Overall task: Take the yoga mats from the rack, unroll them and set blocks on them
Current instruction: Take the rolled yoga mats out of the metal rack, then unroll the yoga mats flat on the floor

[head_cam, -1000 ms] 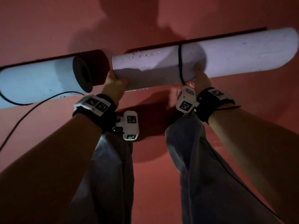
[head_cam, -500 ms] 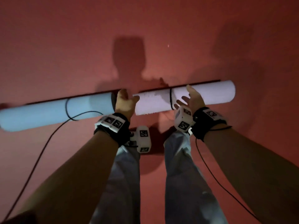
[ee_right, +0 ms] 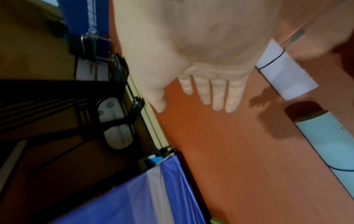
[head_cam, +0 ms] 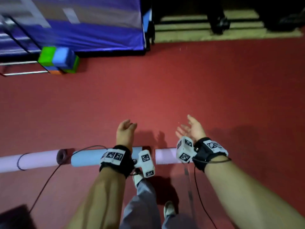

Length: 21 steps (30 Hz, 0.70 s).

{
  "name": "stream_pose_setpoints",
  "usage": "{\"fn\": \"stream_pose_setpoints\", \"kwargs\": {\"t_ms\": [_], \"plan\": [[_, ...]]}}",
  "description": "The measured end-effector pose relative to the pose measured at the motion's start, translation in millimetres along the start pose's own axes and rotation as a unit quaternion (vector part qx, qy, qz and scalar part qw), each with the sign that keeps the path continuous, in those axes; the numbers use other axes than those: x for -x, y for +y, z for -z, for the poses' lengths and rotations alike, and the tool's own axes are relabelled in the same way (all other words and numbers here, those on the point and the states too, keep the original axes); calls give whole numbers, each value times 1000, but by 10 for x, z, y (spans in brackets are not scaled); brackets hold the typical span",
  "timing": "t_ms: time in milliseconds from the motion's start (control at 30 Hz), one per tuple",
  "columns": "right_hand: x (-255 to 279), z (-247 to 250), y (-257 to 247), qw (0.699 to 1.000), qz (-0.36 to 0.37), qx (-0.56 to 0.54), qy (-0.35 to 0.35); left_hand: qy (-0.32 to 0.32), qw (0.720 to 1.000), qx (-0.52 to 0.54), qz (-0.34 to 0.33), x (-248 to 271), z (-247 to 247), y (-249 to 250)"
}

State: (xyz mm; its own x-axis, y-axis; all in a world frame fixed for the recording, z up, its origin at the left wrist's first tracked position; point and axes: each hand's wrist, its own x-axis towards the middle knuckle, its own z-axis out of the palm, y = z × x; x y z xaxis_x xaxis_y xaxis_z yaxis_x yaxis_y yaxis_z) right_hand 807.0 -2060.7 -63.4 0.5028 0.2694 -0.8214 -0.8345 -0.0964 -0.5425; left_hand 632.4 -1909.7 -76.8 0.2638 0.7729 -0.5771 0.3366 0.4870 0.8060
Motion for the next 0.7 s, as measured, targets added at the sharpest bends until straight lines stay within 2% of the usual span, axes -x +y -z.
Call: {"fn": "stream_pose_setpoints", "kwargs": {"t_ms": [167,433,533,700], "plan": [[875,-319,72,995,26,25,-88,64,993,81,-47,874,779,318],[2041,-1013,631,969,37,78,-230,138,969,197,-52,1913,2102,287],[2412,-1400,967,955,36,108,-274,170,956,232,-61,2147,2732,225],[2984,-2193,1875,935,27,151,-321,199,942,261,-76,2389,4017,52]]}}
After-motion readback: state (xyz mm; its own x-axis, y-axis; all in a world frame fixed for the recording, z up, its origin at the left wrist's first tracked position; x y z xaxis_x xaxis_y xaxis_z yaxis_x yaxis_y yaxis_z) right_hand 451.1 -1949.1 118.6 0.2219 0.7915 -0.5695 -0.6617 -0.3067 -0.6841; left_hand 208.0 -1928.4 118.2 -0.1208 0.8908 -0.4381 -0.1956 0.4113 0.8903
